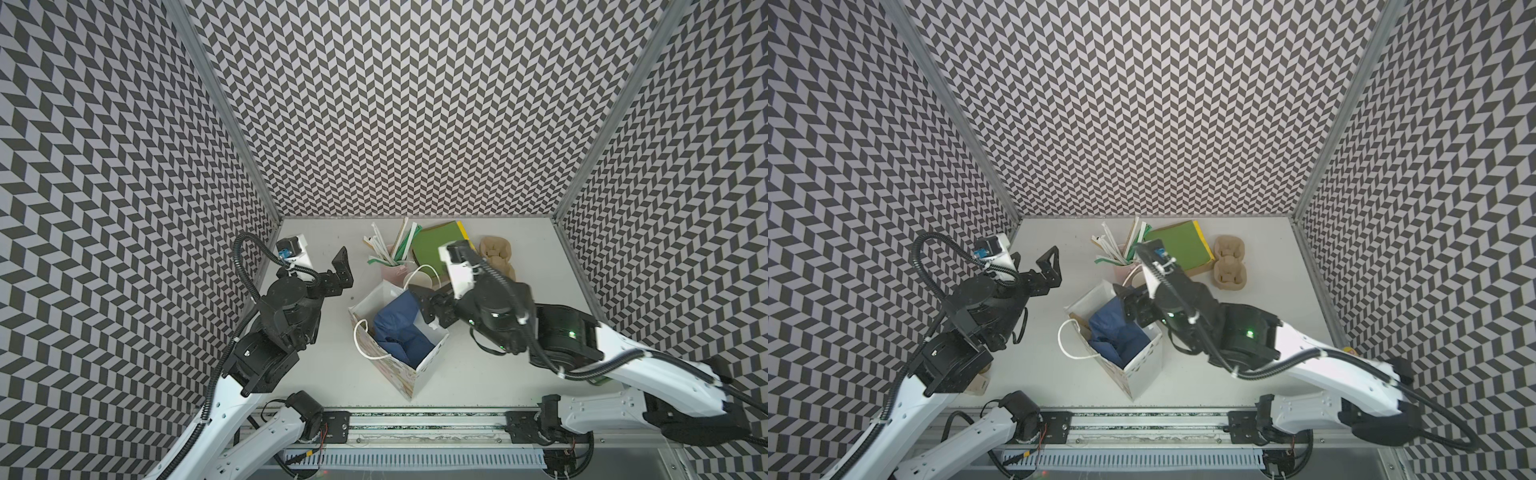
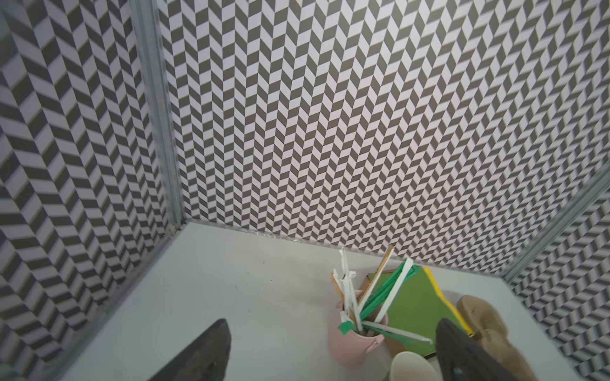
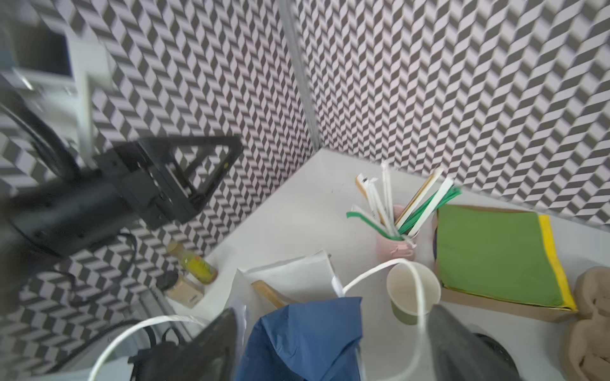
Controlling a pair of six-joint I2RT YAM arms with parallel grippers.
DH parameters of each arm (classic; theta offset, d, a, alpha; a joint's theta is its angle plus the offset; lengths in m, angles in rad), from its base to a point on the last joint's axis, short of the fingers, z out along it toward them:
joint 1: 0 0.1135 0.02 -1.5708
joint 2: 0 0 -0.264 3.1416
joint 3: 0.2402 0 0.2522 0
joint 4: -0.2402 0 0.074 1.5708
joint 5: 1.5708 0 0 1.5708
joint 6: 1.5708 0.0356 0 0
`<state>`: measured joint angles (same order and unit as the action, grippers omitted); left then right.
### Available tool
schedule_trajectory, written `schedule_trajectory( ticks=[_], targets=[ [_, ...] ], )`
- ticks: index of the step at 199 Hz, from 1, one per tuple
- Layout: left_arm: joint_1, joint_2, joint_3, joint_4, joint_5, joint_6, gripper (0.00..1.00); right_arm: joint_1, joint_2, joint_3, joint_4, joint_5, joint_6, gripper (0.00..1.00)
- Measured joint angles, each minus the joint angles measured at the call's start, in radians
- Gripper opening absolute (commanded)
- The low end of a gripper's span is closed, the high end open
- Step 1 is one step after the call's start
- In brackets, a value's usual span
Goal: Pack a coffee takeout order
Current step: Press the napkin into the takeout bag, then reset both arms
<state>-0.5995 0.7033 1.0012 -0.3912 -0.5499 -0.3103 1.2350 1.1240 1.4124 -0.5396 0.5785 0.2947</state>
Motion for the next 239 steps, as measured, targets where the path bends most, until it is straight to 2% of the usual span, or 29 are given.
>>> schedule_trajectory(
  ticks=[20,47,80,102,119,158,193,239],
  targets=[
    [0.000,-0.025,-0.043,0.030,-0.043,0.004,1.00,-0.084,-0.135,-0.098,0.113,0.077,-0.026,0.99],
    [0.000,-0.103,-0.196,0.145,-0.120,0.041,1.00,-0.317,-0.249,-0.269,0.216,0.179,0.003,0.99],
    [0.038,-0.158,-0.364,0.255,-0.217,0.106,1.00,-0.592,-0.248,-0.488,0.313,0.224,0.058,0.99],
    [0.114,-0.145,-0.423,0.299,-0.220,0.113,1.00,-0.753,-0.229,-0.650,0.424,0.218,0.073,0.99],
    [0.167,-0.140,-0.478,0.339,-0.214,0.111,1.00,-0.839,-0.194,-0.755,0.535,0.229,0.067,0.99],
    [0.231,-0.092,-0.600,0.447,-0.194,0.139,1.00,-0.913,-0.011,-0.946,0.835,0.287,-0.013,0.99],
    [0.296,0.067,-0.622,0.547,-0.125,0.138,1.00,-0.970,0.139,-1.041,1.059,0.216,-0.105,0.99],
    [0.410,0.332,-0.628,0.739,-0.020,0.121,1.00,-0.983,0.271,-1.107,1.410,0.071,-0.253,0.99]
  ],
)
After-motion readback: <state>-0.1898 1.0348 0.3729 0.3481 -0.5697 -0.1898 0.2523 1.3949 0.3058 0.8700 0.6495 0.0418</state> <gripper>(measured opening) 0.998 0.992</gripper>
